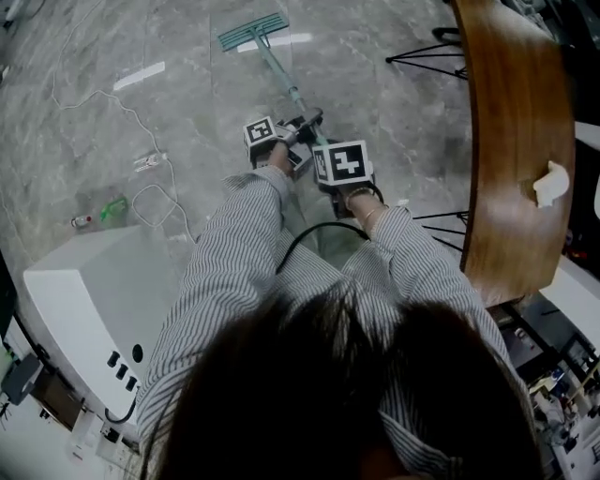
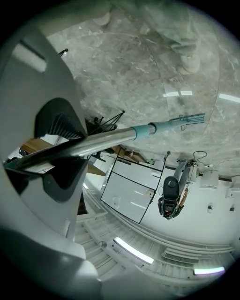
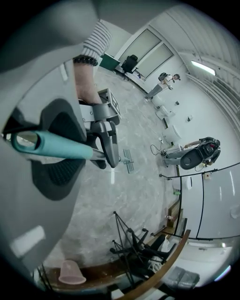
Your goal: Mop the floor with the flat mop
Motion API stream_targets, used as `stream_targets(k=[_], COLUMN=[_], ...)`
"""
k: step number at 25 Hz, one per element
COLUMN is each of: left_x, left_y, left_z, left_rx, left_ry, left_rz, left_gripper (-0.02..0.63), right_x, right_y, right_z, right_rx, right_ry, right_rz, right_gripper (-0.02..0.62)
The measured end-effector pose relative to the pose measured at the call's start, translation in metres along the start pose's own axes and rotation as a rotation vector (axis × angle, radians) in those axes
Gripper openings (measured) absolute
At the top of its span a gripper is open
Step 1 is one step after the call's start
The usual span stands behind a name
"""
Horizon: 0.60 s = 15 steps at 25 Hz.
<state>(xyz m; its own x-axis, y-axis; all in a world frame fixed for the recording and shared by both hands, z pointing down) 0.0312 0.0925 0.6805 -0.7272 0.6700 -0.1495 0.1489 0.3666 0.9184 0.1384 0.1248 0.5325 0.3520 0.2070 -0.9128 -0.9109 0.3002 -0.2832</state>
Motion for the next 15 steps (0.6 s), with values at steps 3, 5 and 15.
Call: stream_targets(k=[3,5,15], left_x=[0.016,0.027,0.088], left_y=[0.015,0.034,0.06], left_z=[0.06,0.088,0.205], left_rx=[0.025,0.019,0.083], left_ry=[0.047,0.091,0.081], left_rz=[-0.006,-0.033,-0.051], left_gripper=[0.13,0.13,0.118], right_x=[0.021,0.035,0.09], right_y=[-0.01,-0.014,-0.001], right_z=[0.059,0.095,0.209], right_rx=[0.005,-0.006,-0.065], right_ry=[0.007,0.012,0.057], right_rz=[0.002,0.003,-0.02], right_gripper=[0.115,0.114,0.115])
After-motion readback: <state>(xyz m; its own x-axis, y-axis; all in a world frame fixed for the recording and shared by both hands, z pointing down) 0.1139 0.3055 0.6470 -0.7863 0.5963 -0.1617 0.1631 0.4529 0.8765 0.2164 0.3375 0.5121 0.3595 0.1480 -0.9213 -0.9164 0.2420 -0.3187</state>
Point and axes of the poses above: the fingertips, and each gripper's own axes: x backward along the fingers, y to its left, z out of its underside, the point moved 9 cm from there along x, backward along the fingers, and after that the axes turned 3 degrees about -x, right-handed, at the moved point
